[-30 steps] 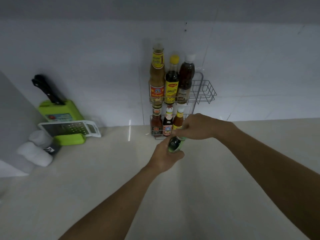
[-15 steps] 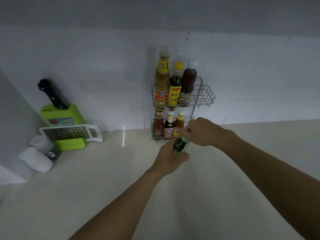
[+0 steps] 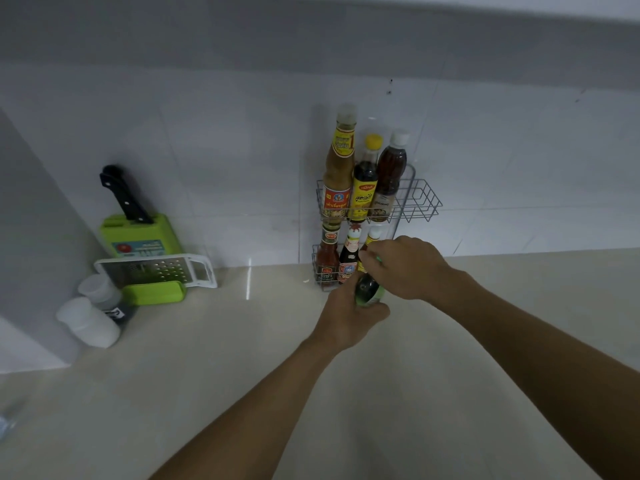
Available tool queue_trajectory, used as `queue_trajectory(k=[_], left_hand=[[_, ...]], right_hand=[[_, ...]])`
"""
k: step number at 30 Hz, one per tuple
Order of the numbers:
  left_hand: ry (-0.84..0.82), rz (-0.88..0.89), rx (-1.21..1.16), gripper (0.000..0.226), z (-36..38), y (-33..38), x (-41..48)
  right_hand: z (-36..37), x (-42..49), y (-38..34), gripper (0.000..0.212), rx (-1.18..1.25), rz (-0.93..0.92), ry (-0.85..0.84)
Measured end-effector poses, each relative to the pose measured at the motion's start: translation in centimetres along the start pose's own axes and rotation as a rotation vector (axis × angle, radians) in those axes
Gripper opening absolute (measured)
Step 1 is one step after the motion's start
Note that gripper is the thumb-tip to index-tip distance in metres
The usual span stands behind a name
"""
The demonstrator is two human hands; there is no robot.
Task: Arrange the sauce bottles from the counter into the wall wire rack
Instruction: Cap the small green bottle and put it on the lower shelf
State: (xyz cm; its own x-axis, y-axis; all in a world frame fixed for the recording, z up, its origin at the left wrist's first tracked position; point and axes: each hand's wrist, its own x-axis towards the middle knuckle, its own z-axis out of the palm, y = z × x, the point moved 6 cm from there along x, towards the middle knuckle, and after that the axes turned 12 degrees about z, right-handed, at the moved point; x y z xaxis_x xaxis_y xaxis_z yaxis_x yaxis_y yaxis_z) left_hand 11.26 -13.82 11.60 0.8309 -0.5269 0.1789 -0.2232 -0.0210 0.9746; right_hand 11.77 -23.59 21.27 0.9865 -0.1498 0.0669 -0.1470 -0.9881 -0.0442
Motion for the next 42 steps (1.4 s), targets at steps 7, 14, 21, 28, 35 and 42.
queue_trajectory(k=[7, 14, 21, 28, 35, 42], left_hand=[[0.095, 0.095, 0.273, 0.044, -1.6, 0.3, -0.5], [0.063, -0.003, -0.067, 0.047, -1.1, -0.2, -1.1], [-0.039, -0.044, -0.111, 0.035, -1.1, -0.4, -0.3], [0.078, -0.023, 0.009, 0.049, -1.0, -1.6, -0.1], [0.119, -0.025, 0.101, 0.050, -0.6, -2.9, 0.1], [0.041, -0.146, 0.099, 0.048, 1.3, -6.3, 1.6]], right_hand=[[0.3, 0.4, -0.6, 0.035, -0.113, -0.040, -0.026], [0.5, 0.9, -0.2, 0.038, 0.324, 0.021, -0.240], [0.5, 0.5, 1.0, 0.011, 0.626, -0.053, -0.283], [1.6, 1.5, 0.7, 0.034, 0.305, -0.074, -0.222], [3.2, 1.8, 1.6, 0.044, 0.418, 0.022, -0.193], [10.4, -1.3, 3.4, 0.012, 1.081, 0.295, -0.500]])
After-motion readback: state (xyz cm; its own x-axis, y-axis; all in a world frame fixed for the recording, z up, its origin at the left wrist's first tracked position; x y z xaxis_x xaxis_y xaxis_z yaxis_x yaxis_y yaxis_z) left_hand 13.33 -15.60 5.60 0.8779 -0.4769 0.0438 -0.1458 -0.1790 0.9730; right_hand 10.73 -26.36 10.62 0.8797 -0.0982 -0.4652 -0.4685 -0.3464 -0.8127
